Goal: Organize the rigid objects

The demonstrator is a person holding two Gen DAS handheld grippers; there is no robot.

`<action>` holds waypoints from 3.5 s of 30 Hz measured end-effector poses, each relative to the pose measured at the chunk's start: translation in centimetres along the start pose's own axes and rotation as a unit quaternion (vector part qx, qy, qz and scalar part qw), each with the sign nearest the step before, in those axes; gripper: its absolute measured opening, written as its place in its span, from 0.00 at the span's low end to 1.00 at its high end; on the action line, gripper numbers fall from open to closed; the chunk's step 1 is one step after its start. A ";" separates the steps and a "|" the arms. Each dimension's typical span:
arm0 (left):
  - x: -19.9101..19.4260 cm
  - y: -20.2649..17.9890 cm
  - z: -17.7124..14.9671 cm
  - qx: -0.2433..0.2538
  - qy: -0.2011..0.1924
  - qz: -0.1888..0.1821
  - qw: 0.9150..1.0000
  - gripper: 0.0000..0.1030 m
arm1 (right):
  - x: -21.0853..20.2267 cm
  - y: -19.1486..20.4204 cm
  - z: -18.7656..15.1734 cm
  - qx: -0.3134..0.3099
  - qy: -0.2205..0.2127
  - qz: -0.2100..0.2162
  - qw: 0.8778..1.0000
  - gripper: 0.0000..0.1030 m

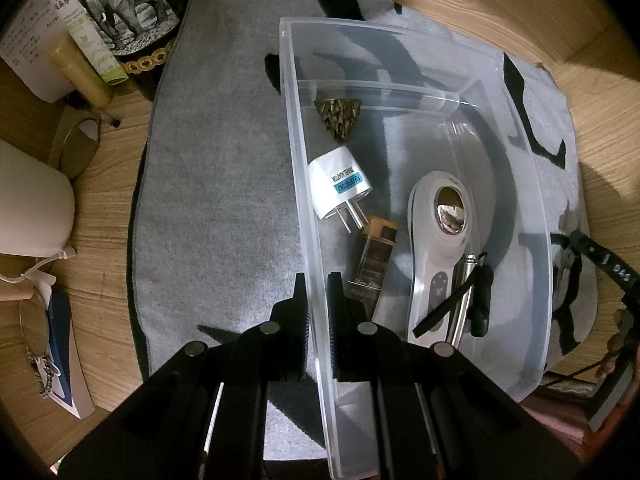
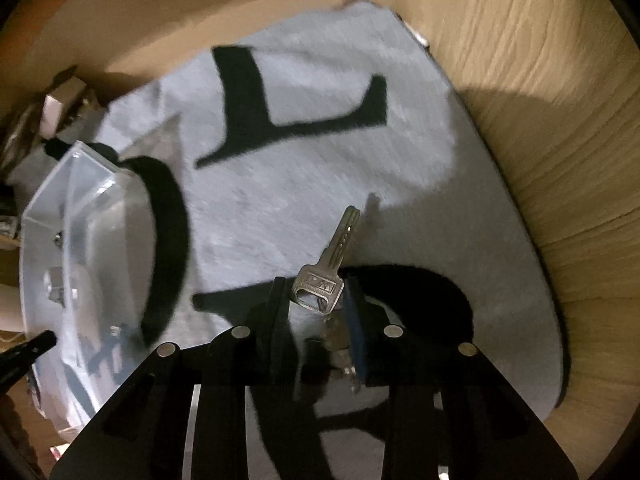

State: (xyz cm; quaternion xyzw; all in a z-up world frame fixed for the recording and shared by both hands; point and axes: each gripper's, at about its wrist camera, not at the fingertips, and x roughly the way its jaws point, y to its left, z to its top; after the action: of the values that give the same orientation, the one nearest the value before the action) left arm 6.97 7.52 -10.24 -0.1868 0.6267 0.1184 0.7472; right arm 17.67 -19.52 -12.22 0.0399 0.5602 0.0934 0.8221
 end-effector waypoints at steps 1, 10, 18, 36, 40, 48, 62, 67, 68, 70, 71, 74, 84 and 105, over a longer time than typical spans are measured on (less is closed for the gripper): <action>0.0 0.0 0.0 0.001 -0.001 0.000 1.000 0.07 | -0.5 0.1 0.1 -0.002 -0.006 0.003 1.000 0.25; -0.1 0.0 -0.3 0.010 -0.006 -0.001 1.000 0.07 | -5.1 1.6 0.3 -0.009 -0.054 0.038 0.998 0.25; -0.2 0.0 -0.4 0.014 -0.010 -0.004 1.000 0.07 | -8.3 6.1 0.0 -0.050 -0.083 0.087 0.992 0.25; -0.3 0.2 -0.6 0.006 -0.011 -0.008 1.000 0.08 | -7.5 15.9 -0.5 -0.172 -0.052 0.161 0.971 0.25; -0.3 0.1 -0.5 0.001 -0.011 -0.007 1.000 0.08 | -5.3 16.9 -0.3 -0.189 -0.026 0.153 0.969 0.25; -0.3 0.3 -0.6 -0.008 -0.009 -0.005 1.000 0.08 | -1.3 17.6 -0.5 -0.213 0.029 0.131 0.968 0.25; -0.3 0.1 -0.5 -0.015 -0.008 -0.002 1.000 0.08 | 0.8 17.7 0.0 -0.222 0.066 0.124 0.965 0.25; -0.3 0.1 -0.5 -0.011 -0.009 0.001 1.000 0.08 | -0.1 17.3 -0.2 -0.219 0.061 0.129 0.965 0.26; -0.3 0.1 -0.5 -0.010 -0.009 0.001 1.000 0.08 | -0.4 17.1 -0.3 -0.217 0.057 0.128 0.966 0.27; -0.2 0.1 -0.4 -0.009 -0.009 0.002 1.000 0.08 | -1.1 16.7 -0.3 -0.211 0.049 0.130 0.968 0.27; -0.3 0.1 -0.4 -0.008 -0.009 0.002 1.000 0.08 | -1.5 16.3 -0.3 -0.205 0.044 0.131 0.969 0.28; -0.2 0.1 -0.4 -0.004 -0.009 0.003 1.000 0.08 | -2.5 15.2 -0.2 -0.189 0.032 0.128 0.973 0.28; -0.1 -0.4 -0.1 0.009 -0.006 0.006 1.000 0.08 | -4.2 7.4 0.5 -0.104 -0.006 0.061 0.993 0.39; 0.2 -0.4 0.0 0.025 0.000 0.000 1.000 0.08 | 2.6 -1.1 -4.4 0.009 0.094 -0.010 0.995 0.39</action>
State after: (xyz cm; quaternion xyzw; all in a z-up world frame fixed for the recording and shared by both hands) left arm 7.18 7.16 -10.36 -0.1681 0.6296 0.1032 0.7515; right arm 14.62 -20.27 -16.44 0.0329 0.6366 0.0830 0.7660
